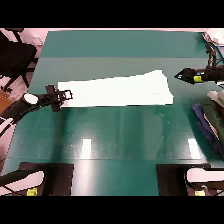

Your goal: Fold the shirts.

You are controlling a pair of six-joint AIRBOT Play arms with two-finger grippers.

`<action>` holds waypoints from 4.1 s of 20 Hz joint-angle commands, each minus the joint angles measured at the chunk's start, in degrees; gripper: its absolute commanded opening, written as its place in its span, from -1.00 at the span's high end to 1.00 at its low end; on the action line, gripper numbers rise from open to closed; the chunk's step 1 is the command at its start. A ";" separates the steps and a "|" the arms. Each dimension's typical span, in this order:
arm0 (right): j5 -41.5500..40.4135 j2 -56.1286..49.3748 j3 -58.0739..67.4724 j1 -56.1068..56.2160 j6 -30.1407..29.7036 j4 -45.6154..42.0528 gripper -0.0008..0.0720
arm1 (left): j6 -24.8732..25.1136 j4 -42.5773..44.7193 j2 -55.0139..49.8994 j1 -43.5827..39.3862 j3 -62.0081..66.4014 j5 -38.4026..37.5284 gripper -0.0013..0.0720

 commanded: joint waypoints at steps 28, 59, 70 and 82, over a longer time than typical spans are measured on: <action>0.04 0.02 0.04 -0.17 0.02 0.33 -0.14 | 0.83 -0.33 -0.59 -0.70 0.26 9.18 0.90; 8.11 -1.95 0.09 -1.14 0.72 -1.14 -0.67 | -80.04 -8.37 3.61 -8.28 12.94 -20.50 0.91; 13.25 -14.75 14.40 -1.14 0.70 -1.20 -0.99 | -105.61 -6.49 -16.11 -19.96 23.69 -18.03 0.91; 17.59 -27.36 24.09 -1.16 -5.14 -0.63 -0.99 | -115.01 3.58 -18.99 -23.98 23.74 -15.93 0.91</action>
